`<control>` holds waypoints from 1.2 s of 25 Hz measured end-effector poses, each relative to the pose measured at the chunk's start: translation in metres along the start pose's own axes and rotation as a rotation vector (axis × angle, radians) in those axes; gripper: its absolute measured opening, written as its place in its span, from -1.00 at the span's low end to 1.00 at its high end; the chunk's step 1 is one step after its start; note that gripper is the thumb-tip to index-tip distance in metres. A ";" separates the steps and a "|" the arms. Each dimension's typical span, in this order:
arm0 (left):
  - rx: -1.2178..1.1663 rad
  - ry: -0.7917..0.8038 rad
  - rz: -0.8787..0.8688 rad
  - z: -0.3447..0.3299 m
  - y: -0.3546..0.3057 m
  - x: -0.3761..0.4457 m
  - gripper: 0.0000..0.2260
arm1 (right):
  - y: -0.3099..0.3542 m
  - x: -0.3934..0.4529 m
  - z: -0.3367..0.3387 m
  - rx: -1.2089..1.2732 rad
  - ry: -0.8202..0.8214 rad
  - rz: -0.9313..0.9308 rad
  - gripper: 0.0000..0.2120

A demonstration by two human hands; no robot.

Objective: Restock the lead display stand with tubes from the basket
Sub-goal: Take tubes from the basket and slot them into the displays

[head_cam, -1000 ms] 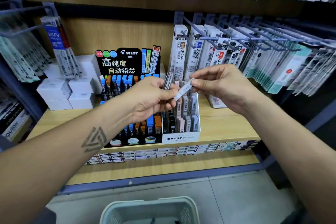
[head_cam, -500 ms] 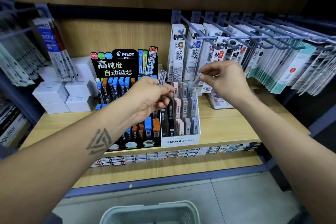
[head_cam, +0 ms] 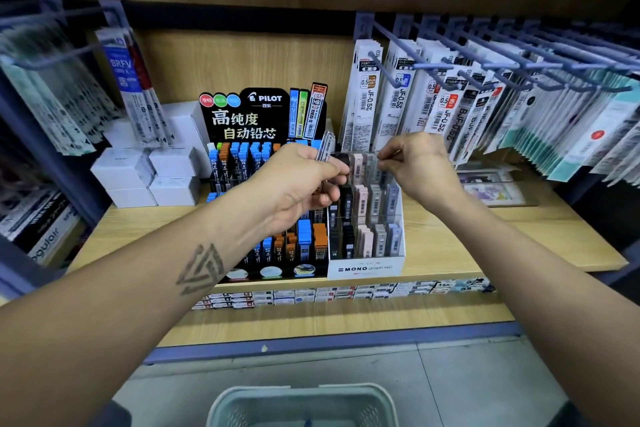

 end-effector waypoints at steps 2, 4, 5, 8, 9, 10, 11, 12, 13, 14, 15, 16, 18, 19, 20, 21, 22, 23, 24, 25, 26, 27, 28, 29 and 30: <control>0.002 -0.002 -0.002 0.001 0.000 -0.001 -0.82 | 0.002 -0.001 -0.002 -0.033 0.005 0.022 -0.94; 0.010 0.007 0.004 0.000 0.000 -0.002 -0.82 | 0.007 -0.001 -0.003 -0.069 0.022 0.061 -0.93; 0.010 0.018 0.015 -0.001 0.001 -0.002 -0.82 | 0.009 -0.001 -0.004 -0.084 0.034 0.072 -0.92; -0.036 0.098 0.087 -0.010 0.007 -0.005 -0.80 | 0.016 -0.002 0.003 -0.142 0.012 0.091 -0.84; -0.059 0.136 0.112 -0.013 0.008 -0.007 -0.80 | 0.017 -0.003 0.011 -0.152 -0.023 0.082 -0.81; -0.082 0.174 0.134 -0.016 0.010 -0.009 -0.80 | 0.019 -0.005 0.021 -0.094 -0.052 0.058 -0.80; -0.105 0.211 0.152 -0.018 0.011 -0.011 -0.79 | 0.019 -0.009 0.027 0.068 -0.042 0.000 -0.81; -0.125 0.247 0.168 -0.021 0.012 -0.013 -0.77 | 0.022 -0.015 0.026 0.322 0.030 -0.069 -0.83; -0.138 0.281 0.179 -0.023 0.012 -0.016 -0.75 | 0.031 -0.024 0.017 0.580 0.153 -0.124 -0.81; -0.142 0.307 0.183 -0.025 0.014 -0.018 -0.73 | 0.043 -0.033 0.008 0.749 0.267 -0.145 -0.77; -0.133 0.329 0.182 -0.028 0.014 -0.020 -0.72 | 0.052 -0.041 0.002 0.809 0.340 -0.128 -0.74; -0.113 0.348 0.178 -0.029 0.014 -0.023 -0.73 | 0.057 -0.046 -0.002 0.816 0.365 -0.103 -0.75; -0.075 0.366 0.159 -0.029 0.012 -0.027 -0.75 | 0.052 -0.047 0.003 0.822 0.305 -0.112 -0.79; -0.080 0.349 0.141 -0.025 0.010 -0.027 -0.77 | 0.045 -0.046 0.007 0.857 0.276 -0.156 -0.81; -0.093 0.308 0.112 -0.017 0.006 -0.025 -0.80 | 0.037 -0.046 0.009 0.891 0.262 -0.211 -0.82; -0.090 0.243 0.063 -0.006 0.001 -0.021 -0.84 | 0.032 -0.048 0.010 0.904 0.271 -0.258 -0.83; -0.049 0.170 0.000 0.006 -0.005 -0.017 -0.88 | 0.029 -0.050 0.010 0.887 0.297 -0.276 -0.84; 0.029 0.113 -0.069 0.017 -0.011 -0.015 -0.91 | 0.031 -0.052 0.008 0.832 0.335 -0.256 -0.85; 0.135 0.076 -0.137 0.024 -0.017 -0.016 -0.93 | 0.039 -0.053 0.005 0.752 0.377 -0.202 -0.87; 0.255 0.051 -0.202 0.029 -0.022 -0.017 -0.94 | 0.052 -0.055 0.003 0.668 0.407 -0.123 -0.86; 0.373 0.035 -0.261 0.031 -0.027 -0.019 -0.96 | 0.067 -0.055 0.000 0.597 0.423 -0.037 -0.83; 0.470 0.028 -0.308 0.032 -0.030 -0.021 -0.97 | 0.080 -0.055 -0.003 0.549 0.421 0.039 -0.82; 0.527 0.020 -0.343 0.031 -0.032 -0.023 -0.96 | 0.091 -0.053 -0.004 0.523 0.404 0.092 -0.82; 0.542 0.013 -0.364 0.031 -0.033 -0.024 -0.95 | 0.099 -0.051 -0.006 0.514 0.382 0.114 -0.84; 0.518 0.008 -0.375 0.032 -0.034 -0.024 -0.95 | 0.102 -0.049 -0.008 0.517 0.363 0.111 -0.84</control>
Point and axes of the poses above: each hand's wrist, its own x-axis towards the middle knuckle, its own z-axis out of the back of the hand, y = z × x, the point moved 9 cm from there along x, towards the middle knuckle, and after that the axes turned 5 degrees about x, right-handed, at the moved point
